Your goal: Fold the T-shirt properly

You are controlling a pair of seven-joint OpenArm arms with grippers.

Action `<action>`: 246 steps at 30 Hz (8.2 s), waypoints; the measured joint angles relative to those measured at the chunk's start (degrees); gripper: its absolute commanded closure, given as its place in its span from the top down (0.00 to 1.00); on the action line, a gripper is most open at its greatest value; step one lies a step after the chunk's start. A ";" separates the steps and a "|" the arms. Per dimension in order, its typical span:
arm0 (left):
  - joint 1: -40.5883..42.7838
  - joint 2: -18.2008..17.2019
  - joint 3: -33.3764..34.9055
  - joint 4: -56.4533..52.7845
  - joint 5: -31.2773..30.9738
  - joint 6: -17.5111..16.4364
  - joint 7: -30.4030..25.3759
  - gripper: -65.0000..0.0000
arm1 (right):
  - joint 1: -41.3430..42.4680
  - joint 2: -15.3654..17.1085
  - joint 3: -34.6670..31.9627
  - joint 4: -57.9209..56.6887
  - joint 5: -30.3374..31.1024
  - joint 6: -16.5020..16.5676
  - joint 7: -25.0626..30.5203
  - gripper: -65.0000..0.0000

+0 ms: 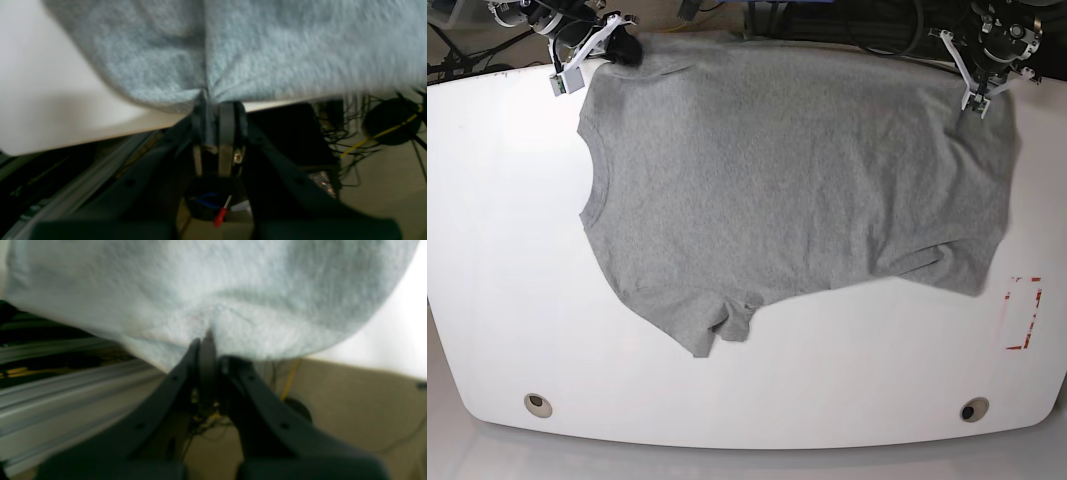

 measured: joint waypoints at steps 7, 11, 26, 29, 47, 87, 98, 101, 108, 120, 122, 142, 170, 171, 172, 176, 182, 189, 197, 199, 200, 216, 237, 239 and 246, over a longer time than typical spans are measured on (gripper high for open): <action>-6.32 0.17 -0.02 0.00 -0.26 0.00 -0.22 0.00 | 4.74 0.33 1.84 0.15 3.85 0.13 0.31 0.00; -9.88 0.83 -0.07 0.00 -0.24 0.00 -0.17 0.00 | 9.18 0.57 1.77 0.00 3.74 0.15 0.17 0.00; -20.37 -0.48 0.04 0.00 -0.50 -0.02 10.01 0.00 | 24.65 1.86 1.36 -11.41 -1.97 0.35 -0.35 0.00; -22.23 -1.64 -0.07 0.00 -0.24 0.00 11.43 0.00 | 26.10 2.34 1.40 -13.57 -2.21 0.33 -0.46 0.00; -31.98 -7.52 8.33 -0.46 0.42 0.07 22.58 0.01 | 31.36 4.72 -4.61 -24.20 -2.84 0.13 3.02 0.00; -48.87 -14.47 15.85 -21.94 -1.81 0.24 19.89 0.79 | 25.14 6.67 -4.98 -20.39 -2.82 0.15 3.26 0.54; -36.11 -20.26 9.49 -21.59 -5.84 0.22 6.12 0.79 | 18.84 8.81 -4.42 -12.46 -2.45 -0.33 3.61 0.54; -32.81 -19.93 8.33 -21.64 -6.03 0.15 0.50 0.79 | 17.59 8.52 -4.52 -12.22 -2.36 -1.81 3.43 0.54; -29.27 -19.69 4.81 -21.64 -6.03 0.20 -8.94 0.60 | 14.86 5.92 -4.90 -12.70 -2.86 -2.93 3.50 0.54; -32.06 -19.50 4.52 -29.09 -5.75 0.22 -12.26 0.69 | 15.32 4.87 -10.36 -17.66 -0.81 -2.45 5.84 0.50; -33.73 -19.87 4.59 -30.99 -6.08 0.87 -12.66 0.73 | 15.74 4.92 -10.40 -17.77 -0.52 -2.45 5.75 0.40; -40.98 -23.80 7.15 -47.60 -5.77 4.98 -15.28 0.77 | 17.27 5.18 -10.21 -18.38 -2.43 -3.08 4.92 0.00; -31.95 -23.63 11.80 -40.57 -6.56 4.85 -13.90 0.00 | 20.02 8.57 -5.86 -18.34 -1.99 -2.95 4.90 0.00; -30.23 -23.43 11.78 -37.62 -6.12 4.52 -11.74 0.00 | 20.04 9.14 -5.68 -18.36 -2.25 -2.93 4.76 0.00; -28.55 -23.21 11.89 -34.99 -6.16 4.46 -10.60 0.00 | 20.11 9.60 -5.29 -18.36 -2.51 -2.93 4.66 0.00; -21.99 -22.80 12.07 -25.29 -7.04 4.33 -8.15 0.00 | 20.02 9.97 -3.02 -18.27 -2.10 -2.97 4.76 0.00; -13.60 -20.37 11.87 -13.46 -6.75 4.46 -1.75 0.01 | 16.76 12.20 -1.11 -18.23 -1.81 -2.80 4.63 0.00; -5.57 -17.22 8.33 -6.80 -7.08 4.28 -1.64 0.01 | 13.22 12.98 -0.46 -18.23 -2.12 -2.73 4.70 0.00; -2.08 -15.96 7.30 -6.51 -6.51 0.22 -1.18 0.03 | 10.97 13.14 -0.46 -18.18 -2.29 -2.51 4.63 0.00; -1.38 -15.85 6.08 -6.38 -6.60 0.20 -1.86 0.20 | 11.04 13.05 -0.46 -18.18 -2.19 -2.47 4.70 0.03; -1.07 -15.85 5.44 -6.36 -6.64 0.20 -1.81 0.27 | 11.13 12.98 -0.48 -18.16 -2.10 -2.47 4.74 0.06; -4.81 -12.57 -1.16 -1.31 -7.32 0.24 -1.86 0.61 | 10.14 7.76 6.88 -7.85 0.59 3.26 -0.50 0.68; -7.45 -11.54 -0.96 -3.17 -6.91 0.20 -1.05 0.61 | 11.28 3.06 -4.70 -8.20 -4.57 5.01 -3.85 0.61; -7.17 -11.56 -0.98 -3.28 -6.71 0.20 -0.98 0.61 | 11.78 2.05 -5.49 -8.22 -5.14 5.03 -3.89 0.57; -7.15 -10.36 -1.07 -3.52 -6.32 0.22 -0.85 0.61 | 11.74 0.90 -5.62 -8.17 -5.07 4.94 -3.74 0.04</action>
